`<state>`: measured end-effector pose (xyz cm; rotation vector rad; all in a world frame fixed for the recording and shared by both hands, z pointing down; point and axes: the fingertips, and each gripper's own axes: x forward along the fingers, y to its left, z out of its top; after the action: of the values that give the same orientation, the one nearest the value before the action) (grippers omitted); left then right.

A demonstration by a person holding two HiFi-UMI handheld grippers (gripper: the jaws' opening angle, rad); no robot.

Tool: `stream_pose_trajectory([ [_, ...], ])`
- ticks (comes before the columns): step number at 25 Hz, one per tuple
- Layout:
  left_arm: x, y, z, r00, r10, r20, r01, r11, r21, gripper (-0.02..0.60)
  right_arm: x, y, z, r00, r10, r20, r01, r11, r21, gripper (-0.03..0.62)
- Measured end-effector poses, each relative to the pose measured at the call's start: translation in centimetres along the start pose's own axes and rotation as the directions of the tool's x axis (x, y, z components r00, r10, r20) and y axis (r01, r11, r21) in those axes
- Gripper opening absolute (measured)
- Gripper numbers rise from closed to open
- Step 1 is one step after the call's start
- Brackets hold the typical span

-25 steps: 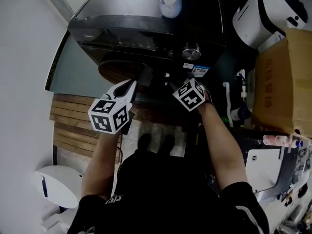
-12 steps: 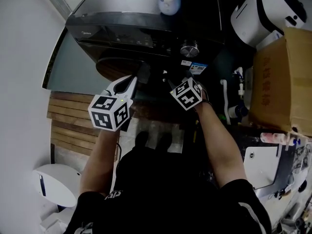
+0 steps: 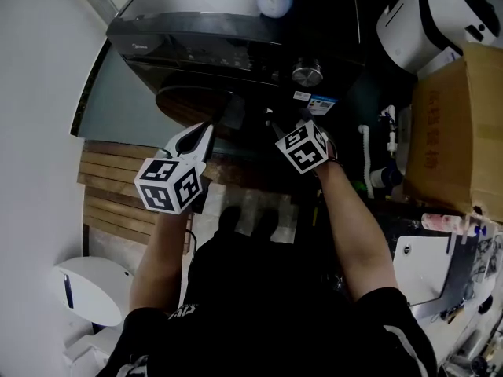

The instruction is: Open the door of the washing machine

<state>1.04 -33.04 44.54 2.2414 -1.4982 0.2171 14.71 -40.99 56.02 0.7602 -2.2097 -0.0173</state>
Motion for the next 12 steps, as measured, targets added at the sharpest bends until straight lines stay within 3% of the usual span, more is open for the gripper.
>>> stream_pose_trajectory([
  [6, -0.6, 0.0, -2.0, 0.998, 0.052, -0.016, -0.053, 0.998, -0.021, 0.018, -0.3, 0.4, 0.1, 1.000, 0.012, 0.025, -0.011, 1.000, -0.016, 0.120],
  [9, -0.9, -0.2, -2.5, 0.997, 0.073, -0.009, -0.073, 0.997, -0.037, 0.018, -1.7, 4.4, -0.4, 0.990, 0.111, 0.082, -0.109, 0.994, -0.026, 0.094],
  [12, -1.4, -0.5, -2.6, 0.996, 0.089, 0.013, -0.088, 0.994, -0.071, 0.037, -3.4, 8.9, -0.1, 0.981, 0.126, 0.146, -0.127, 0.992, -0.001, 0.095],
])
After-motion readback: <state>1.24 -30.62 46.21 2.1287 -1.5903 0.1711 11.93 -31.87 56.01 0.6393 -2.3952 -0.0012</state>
